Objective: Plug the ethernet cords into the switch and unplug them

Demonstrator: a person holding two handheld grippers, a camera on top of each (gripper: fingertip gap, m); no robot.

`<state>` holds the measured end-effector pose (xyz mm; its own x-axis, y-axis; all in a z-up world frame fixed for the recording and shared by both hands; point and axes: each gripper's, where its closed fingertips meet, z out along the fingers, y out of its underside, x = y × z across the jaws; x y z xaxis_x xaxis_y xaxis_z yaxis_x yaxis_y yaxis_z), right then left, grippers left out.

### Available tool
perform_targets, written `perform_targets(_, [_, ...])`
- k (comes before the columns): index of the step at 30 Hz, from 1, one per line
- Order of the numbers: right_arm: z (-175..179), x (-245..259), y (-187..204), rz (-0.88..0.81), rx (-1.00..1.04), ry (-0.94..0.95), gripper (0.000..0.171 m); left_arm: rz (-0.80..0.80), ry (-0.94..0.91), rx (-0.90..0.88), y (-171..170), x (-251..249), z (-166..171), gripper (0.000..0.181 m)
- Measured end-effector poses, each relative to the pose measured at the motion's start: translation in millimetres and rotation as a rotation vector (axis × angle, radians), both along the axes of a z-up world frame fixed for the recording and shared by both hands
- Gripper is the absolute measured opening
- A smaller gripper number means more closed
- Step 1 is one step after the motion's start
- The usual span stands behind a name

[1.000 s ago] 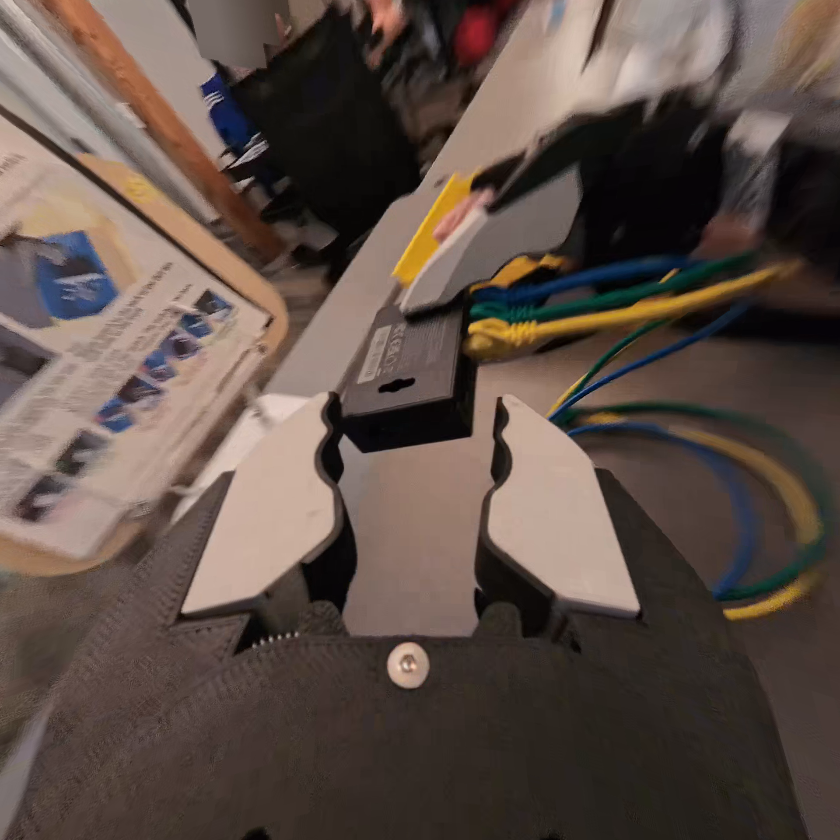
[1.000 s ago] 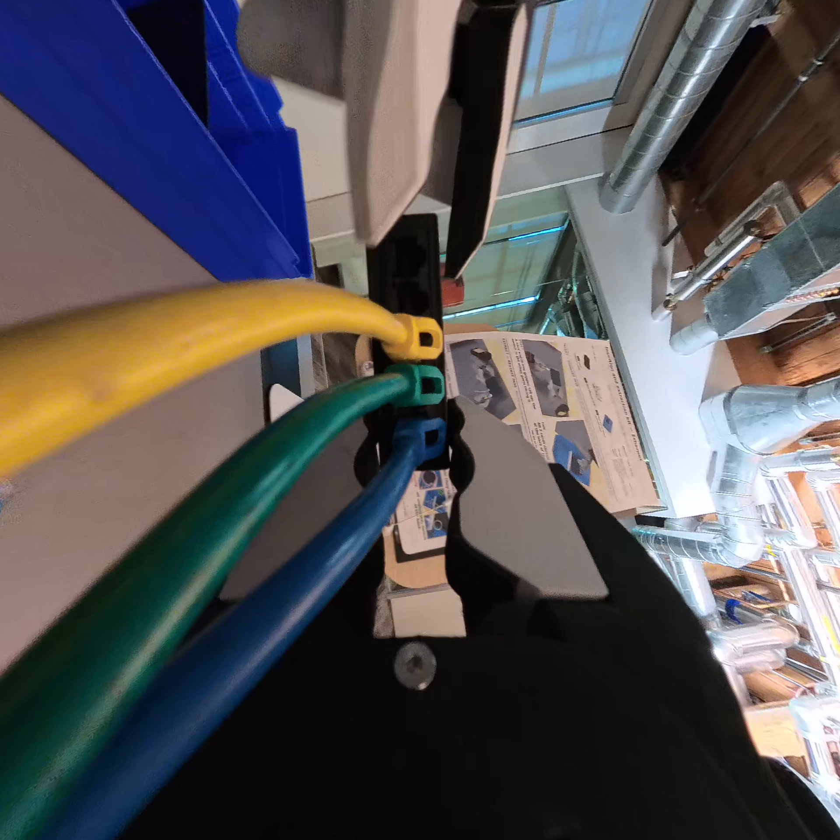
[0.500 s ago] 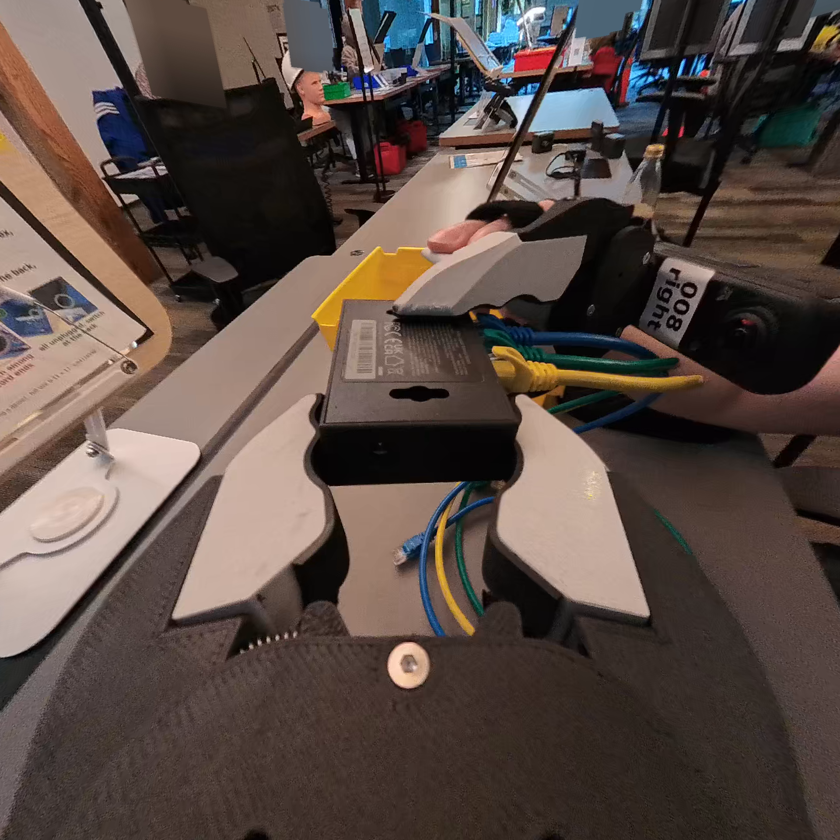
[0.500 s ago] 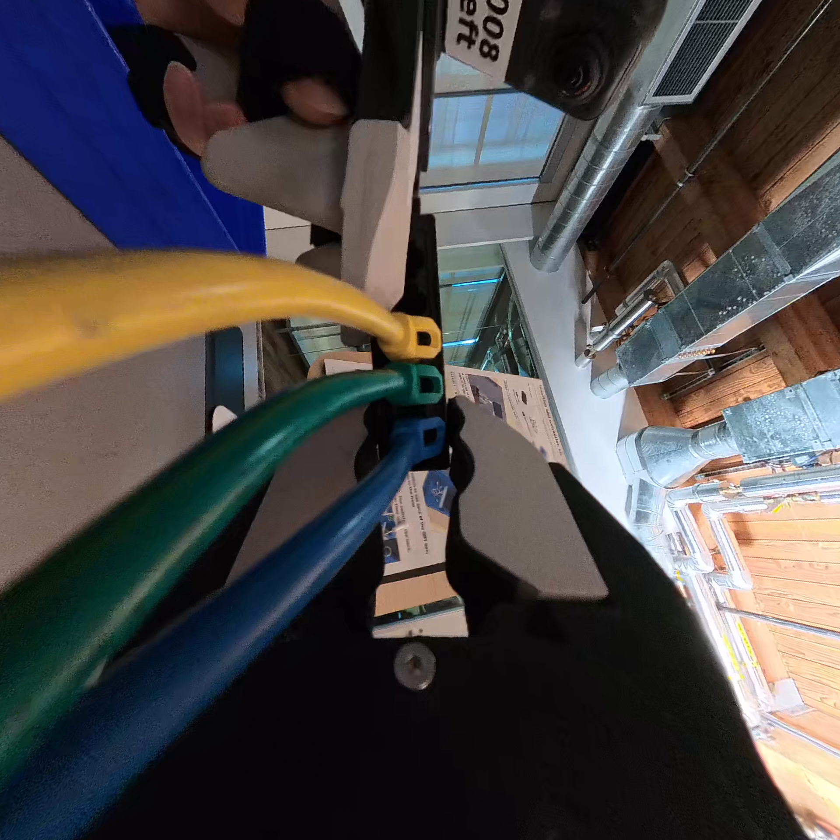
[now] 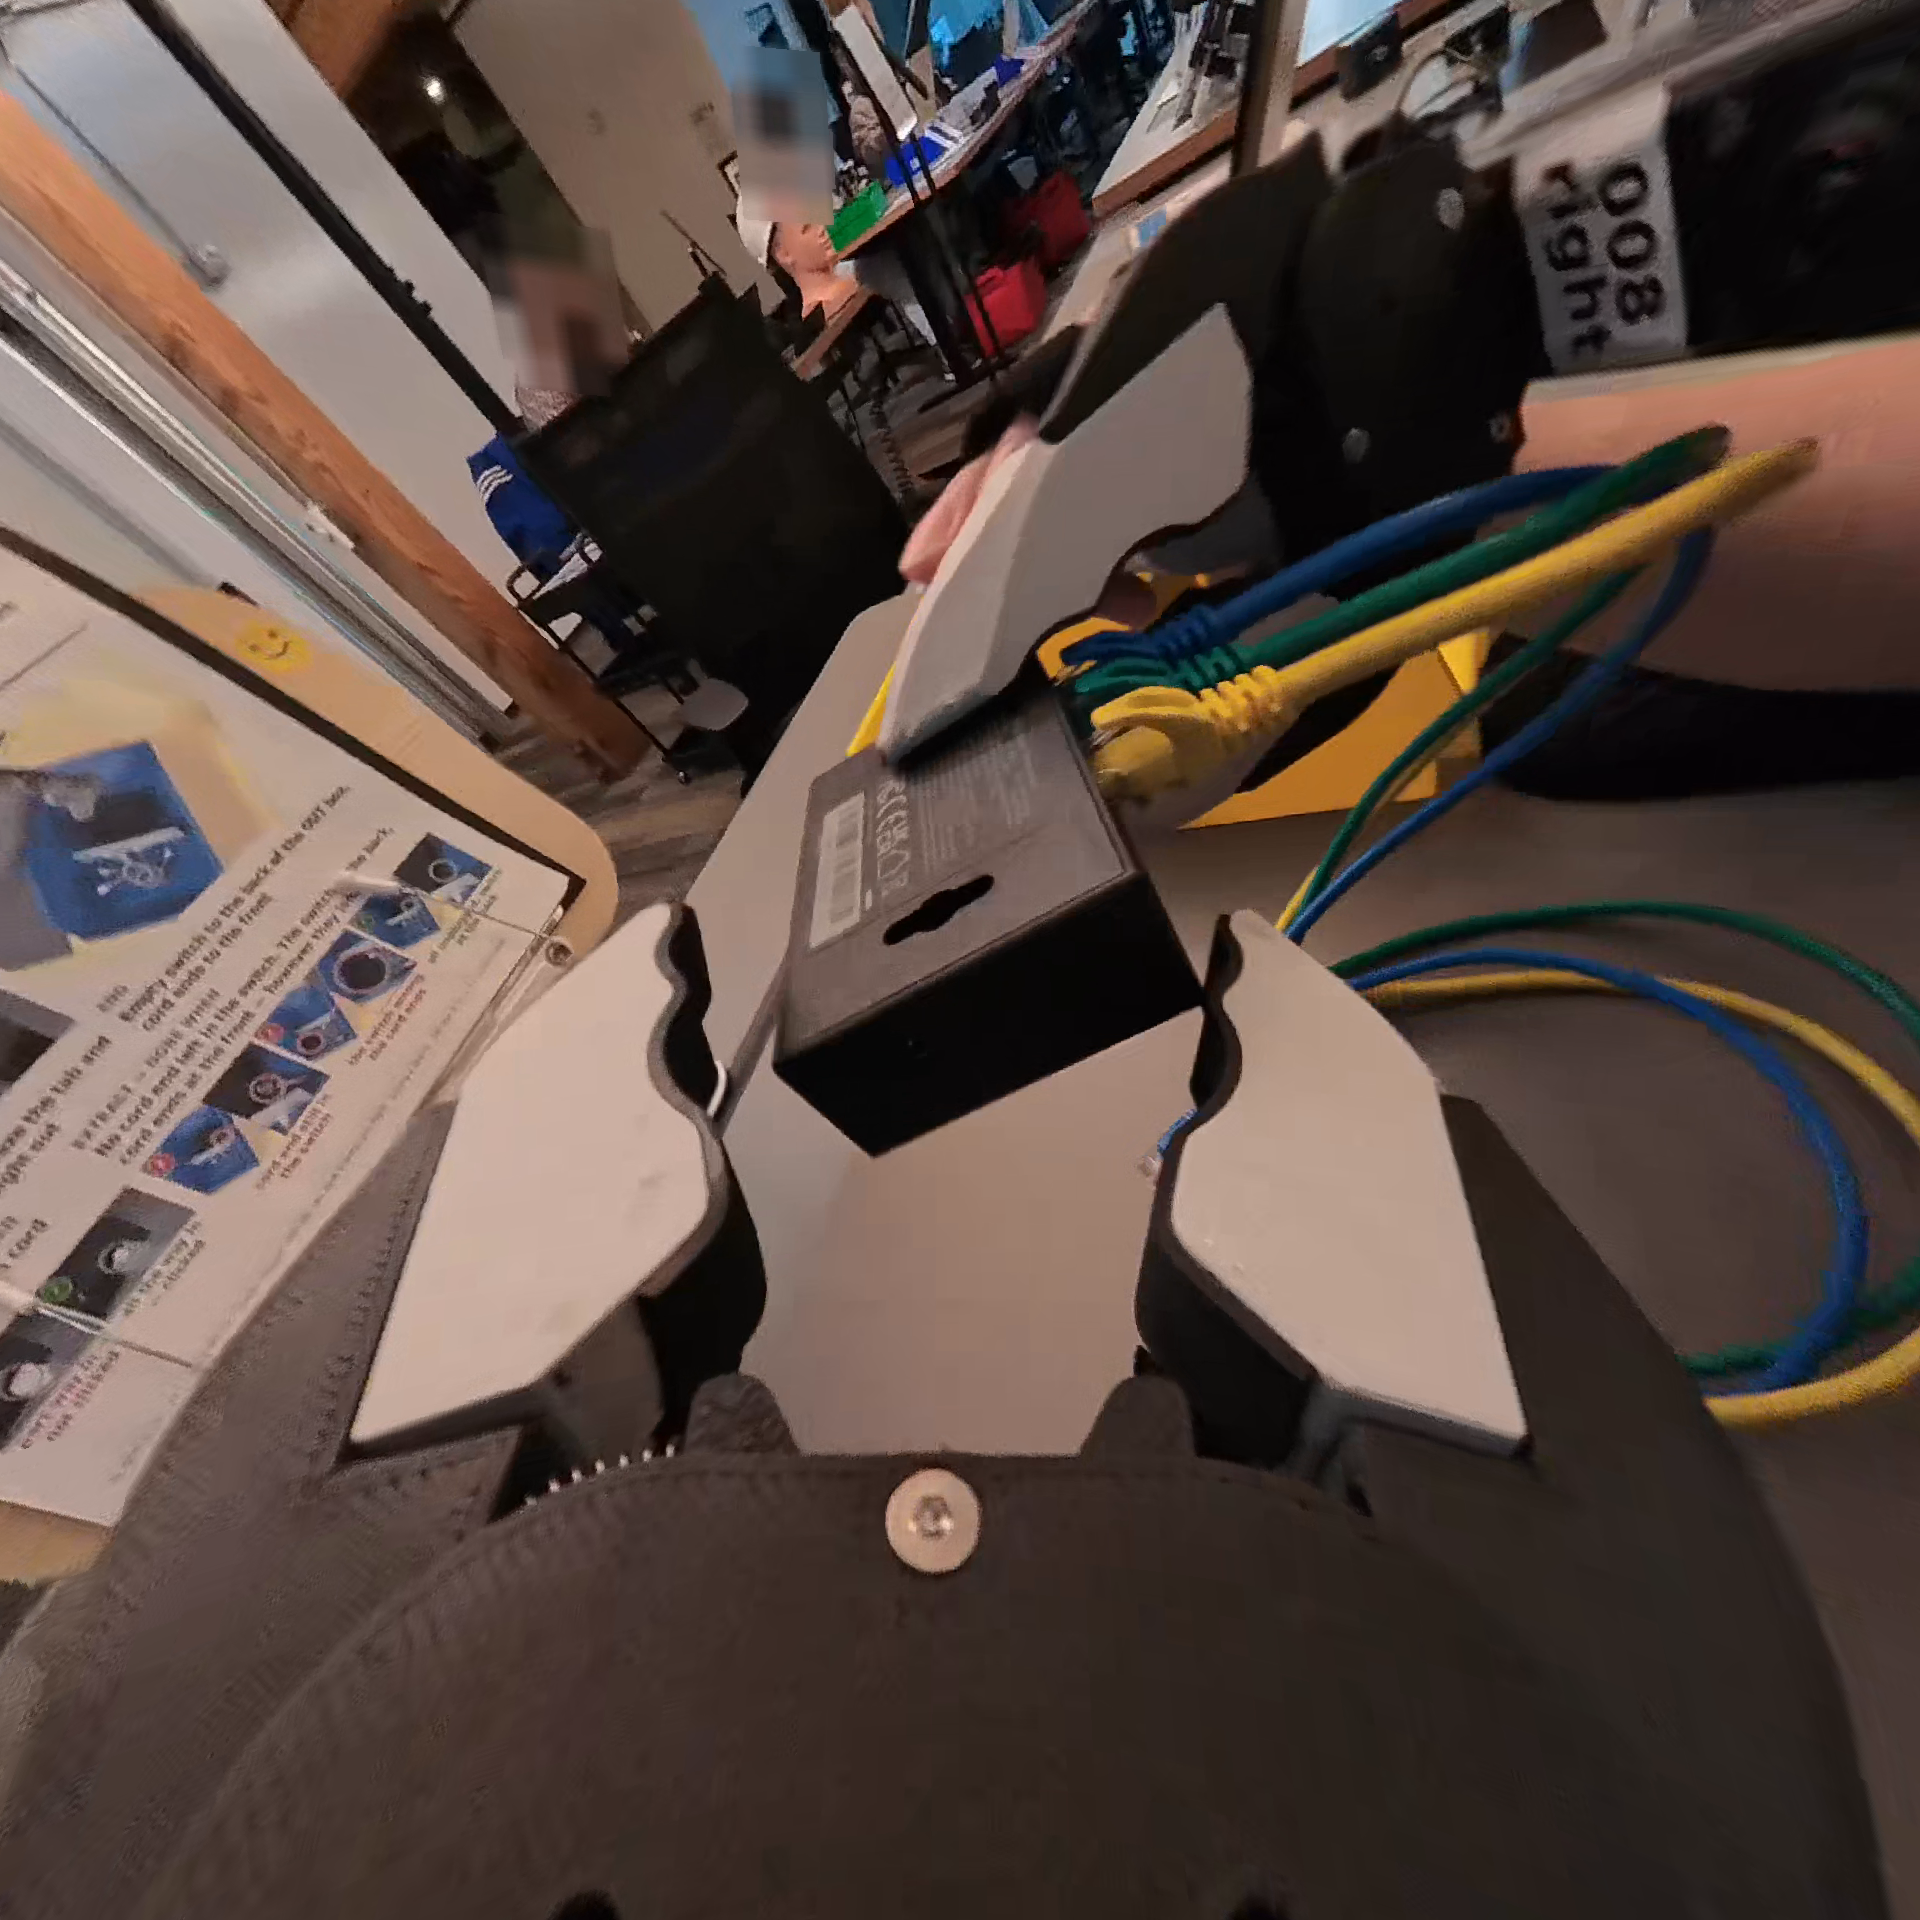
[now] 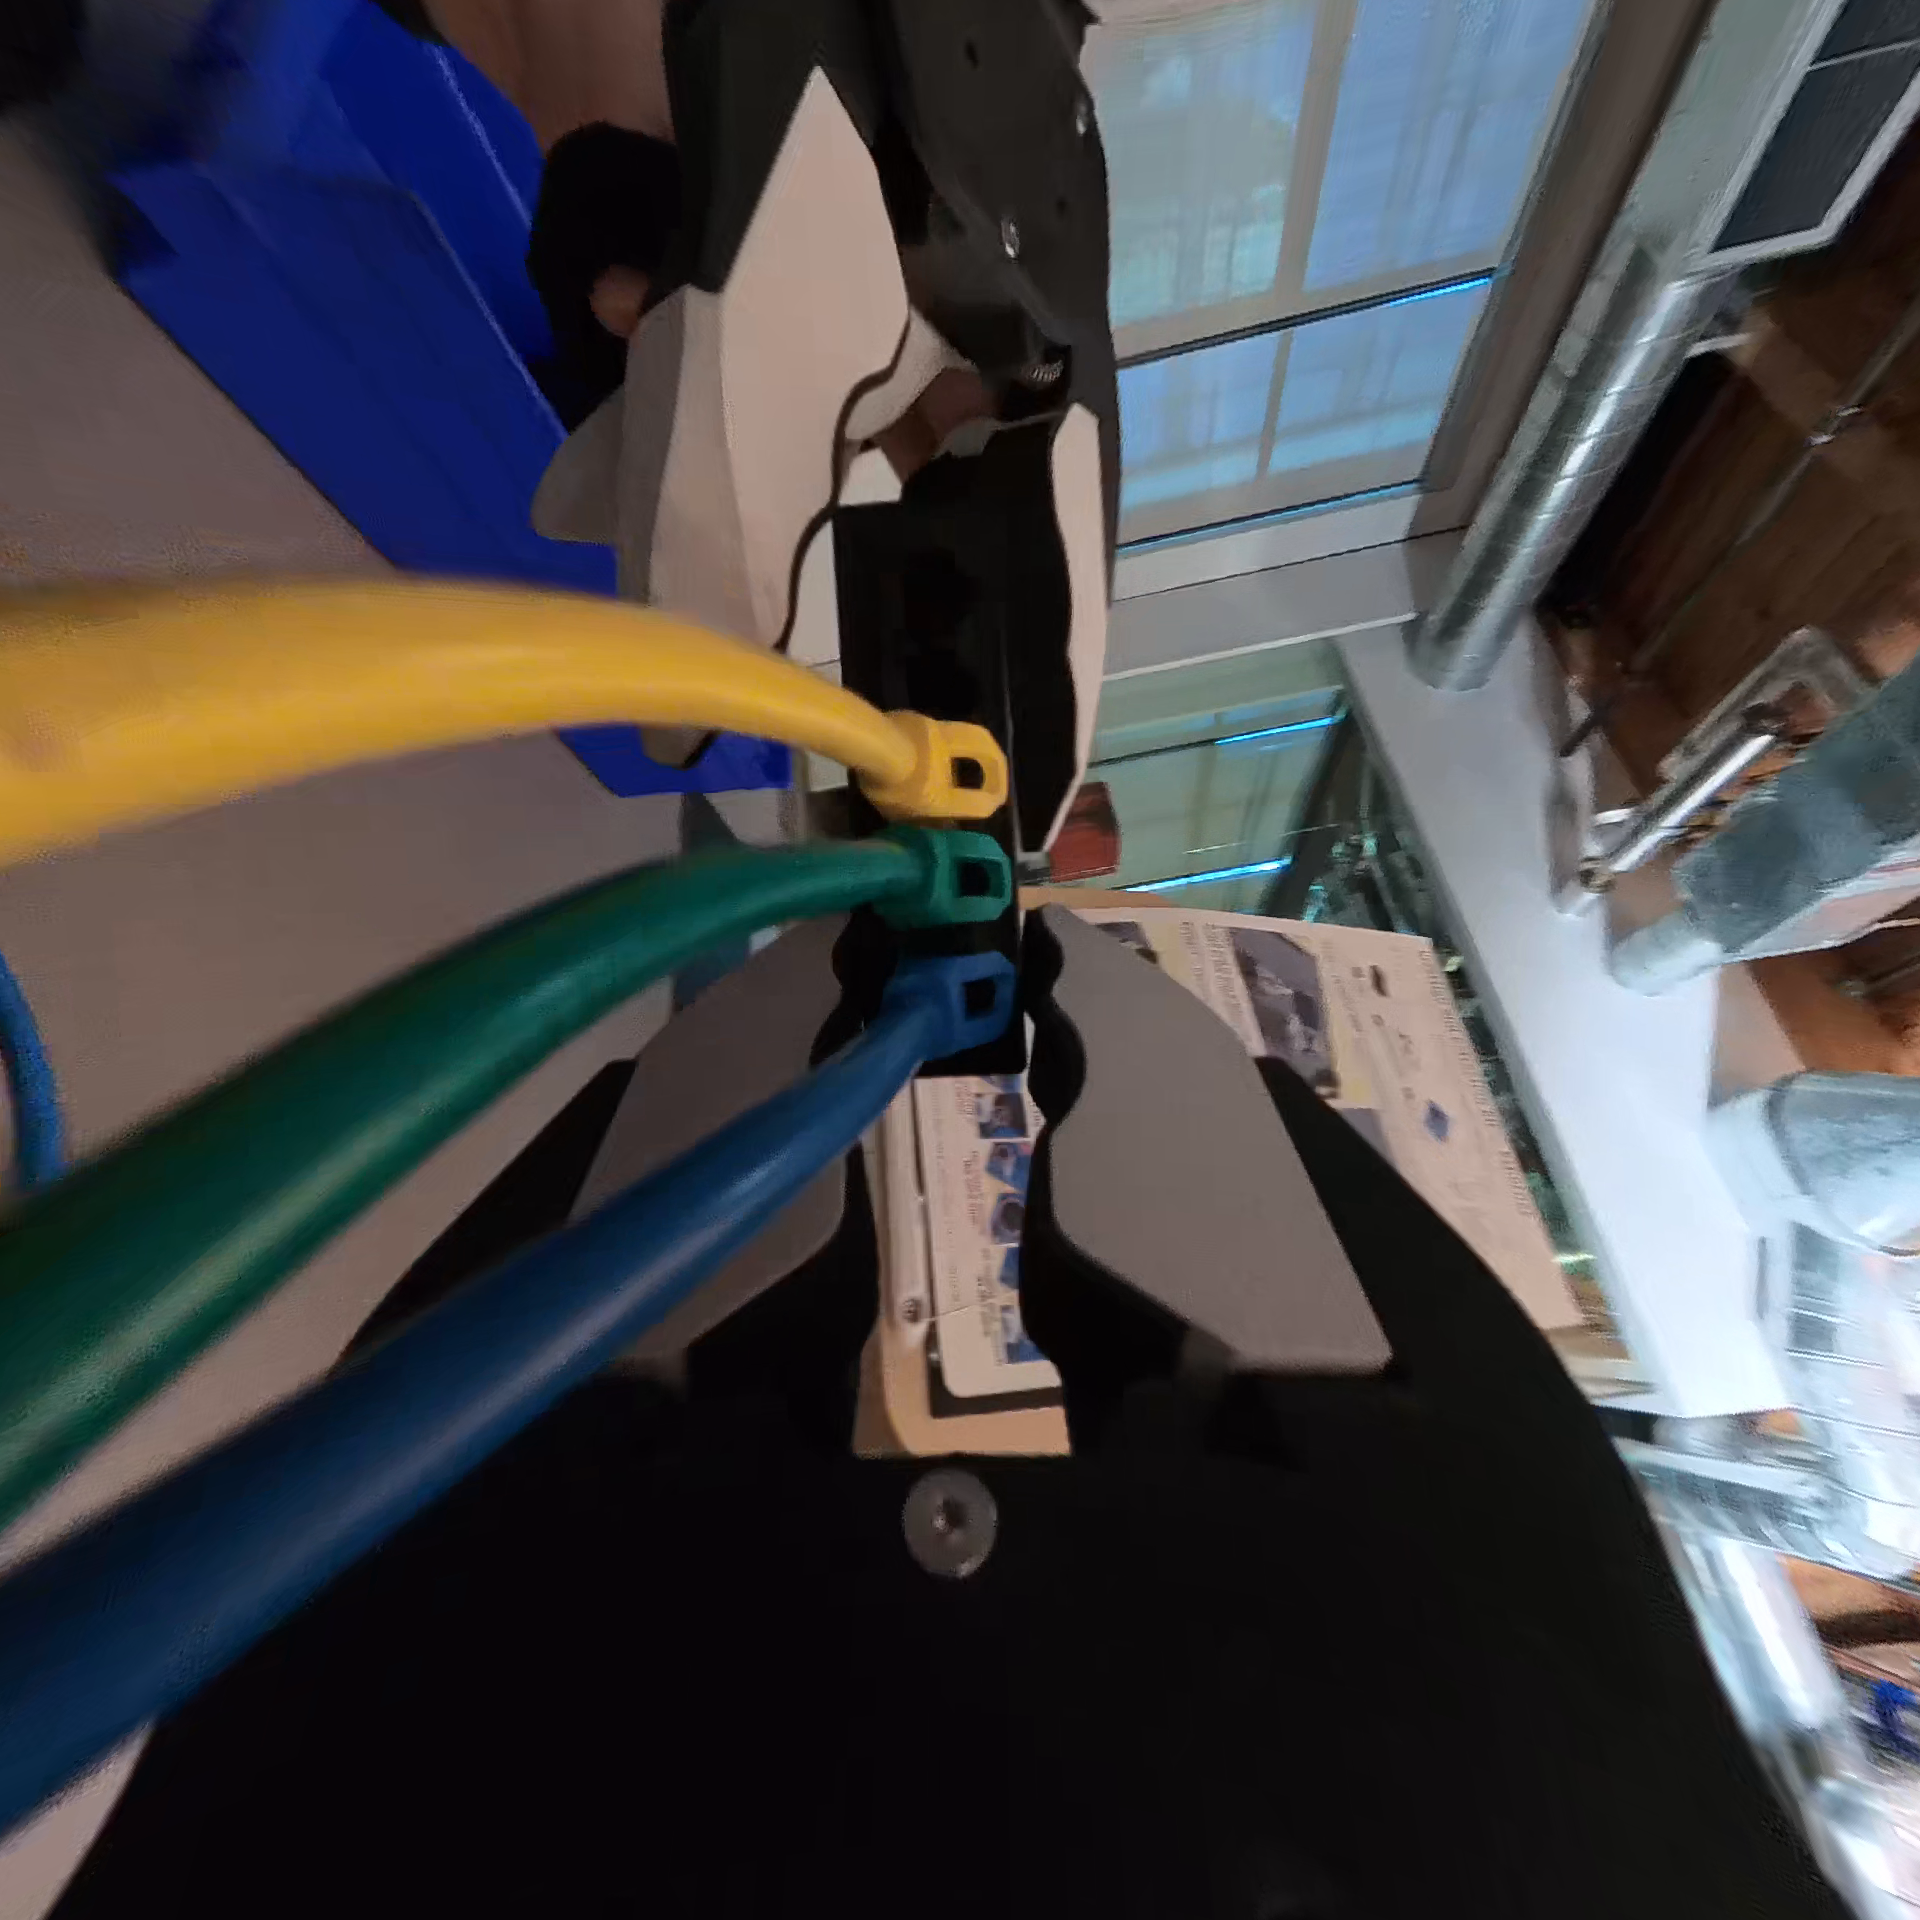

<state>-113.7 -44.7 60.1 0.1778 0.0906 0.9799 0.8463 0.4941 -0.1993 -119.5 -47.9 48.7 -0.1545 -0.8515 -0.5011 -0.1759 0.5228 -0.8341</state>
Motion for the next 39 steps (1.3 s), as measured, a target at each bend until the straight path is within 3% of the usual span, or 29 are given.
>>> perform_targets(8, [-1.0, -8.4, -10.7, 0.11, -0.205, 0.121, 0.027, 0.031, -0.054, 0.245, 1.1, -1.8, -1.9, 0.062])
perform_targets(16, [-23.8, -12.0, -5.7, 0.097, -0.33, 0.075, 0.028, 0.04, -0.056, 0.51, -9.3, 1.0, -11.3, 0.035])
perform_targets(23, [-27.6, -7.3, 2.9, 0.062, -0.329, 0.091, 0.035, 0.072, -0.035, 0.675, -3.4, 0.0, -14.9, 0.031])
perform_targets(27, [-12.4, 26.8, 10.4, -0.063, -0.252, 0.108, 0.039, 0.141, -0.049, 0.756, 9.3, -4.1, -6.0, 0.03])
perform_targets(31, [36.8, 77.0, -6.3, -0.154, -0.118, 0.244, 0.031, 0.235, -0.055, 0.831, 28.9, -12.1, 4.4, 0.03])
perform_targets(34, [75.2, 42.4, -47.3, 0.066, -0.111, 0.365, 0.029, 0.291, -0.051, 0.858, 40.0, -18.0, 11.8, 0.031])
perform_targets(36, [74.3, -3.0, -61.5, 0.171, -0.165, 0.323, 0.031, 0.328, -0.042, 0.88, 46.5, -21.8, 15.9, 0.031])
perform_targets(39, [43.8, -40.1, -46.5, 0.065, -0.168, 0.106, 0.032, 0.36, -0.036, 0.882, 51.5, -25.1, 20.1, 0.031])
